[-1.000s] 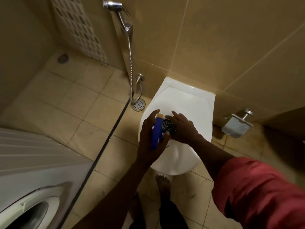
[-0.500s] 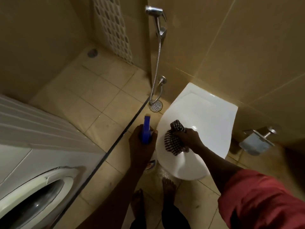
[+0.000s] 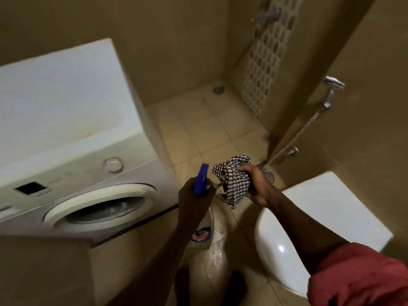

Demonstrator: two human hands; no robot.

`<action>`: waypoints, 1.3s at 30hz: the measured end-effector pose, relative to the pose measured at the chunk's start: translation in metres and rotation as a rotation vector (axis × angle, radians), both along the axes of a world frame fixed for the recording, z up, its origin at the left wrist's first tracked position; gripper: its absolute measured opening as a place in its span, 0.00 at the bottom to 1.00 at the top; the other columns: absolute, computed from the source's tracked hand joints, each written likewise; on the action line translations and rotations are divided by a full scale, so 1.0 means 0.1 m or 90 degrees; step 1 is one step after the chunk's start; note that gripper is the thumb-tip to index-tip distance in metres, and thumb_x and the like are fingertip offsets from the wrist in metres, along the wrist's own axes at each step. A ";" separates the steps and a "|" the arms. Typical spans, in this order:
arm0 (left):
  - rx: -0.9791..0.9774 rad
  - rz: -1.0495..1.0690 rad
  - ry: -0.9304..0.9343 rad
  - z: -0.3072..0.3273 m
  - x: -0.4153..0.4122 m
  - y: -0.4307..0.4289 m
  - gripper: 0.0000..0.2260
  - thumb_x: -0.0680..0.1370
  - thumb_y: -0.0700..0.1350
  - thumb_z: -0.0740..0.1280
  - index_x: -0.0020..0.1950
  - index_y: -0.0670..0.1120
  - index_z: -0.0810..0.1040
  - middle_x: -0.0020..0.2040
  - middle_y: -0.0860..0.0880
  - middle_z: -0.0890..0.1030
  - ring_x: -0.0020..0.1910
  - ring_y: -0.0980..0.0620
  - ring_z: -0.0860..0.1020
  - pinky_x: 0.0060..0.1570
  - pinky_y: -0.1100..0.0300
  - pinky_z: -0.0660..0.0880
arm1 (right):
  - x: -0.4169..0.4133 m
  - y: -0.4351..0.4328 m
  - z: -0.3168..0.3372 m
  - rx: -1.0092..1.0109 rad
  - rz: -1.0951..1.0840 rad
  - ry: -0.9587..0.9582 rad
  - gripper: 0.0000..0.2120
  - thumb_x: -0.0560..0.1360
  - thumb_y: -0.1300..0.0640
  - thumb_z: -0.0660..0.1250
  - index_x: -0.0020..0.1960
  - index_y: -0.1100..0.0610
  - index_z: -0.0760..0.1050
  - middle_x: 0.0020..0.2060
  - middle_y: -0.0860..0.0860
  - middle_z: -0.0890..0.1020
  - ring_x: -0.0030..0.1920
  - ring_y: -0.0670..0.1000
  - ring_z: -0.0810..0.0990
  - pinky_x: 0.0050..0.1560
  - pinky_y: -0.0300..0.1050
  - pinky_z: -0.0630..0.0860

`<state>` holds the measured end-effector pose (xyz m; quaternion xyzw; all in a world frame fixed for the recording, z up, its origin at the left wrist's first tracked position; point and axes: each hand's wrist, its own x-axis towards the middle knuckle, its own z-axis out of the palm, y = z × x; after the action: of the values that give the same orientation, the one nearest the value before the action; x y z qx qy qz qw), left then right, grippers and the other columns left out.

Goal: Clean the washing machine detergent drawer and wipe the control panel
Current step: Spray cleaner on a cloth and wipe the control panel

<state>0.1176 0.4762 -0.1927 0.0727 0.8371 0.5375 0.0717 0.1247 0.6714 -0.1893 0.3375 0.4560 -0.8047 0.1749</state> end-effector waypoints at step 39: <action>0.050 0.700 -0.132 0.99 -0.75 -5.11 0.15 0.74 0.41 0.74 0.54 0.35 0.76 0.36 0.47 0.77 0.34 0.51 0.76 0.39 0.61 0.74 | -2.01 -4.59 1.85 -0.031 0.396 0.147 0.15 0.72 0.48 0.70 0.55 0.55 0.77 0.34 0.53 0.71 0.26 0.51 0.72 0.39 0.50 0.73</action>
<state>0.0421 -0.0344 -0.0935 -0.4252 0.7195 0.5311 -0.1396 -0.0759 0.2121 -0.0040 0.0840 0.5344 -0.7565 0.3676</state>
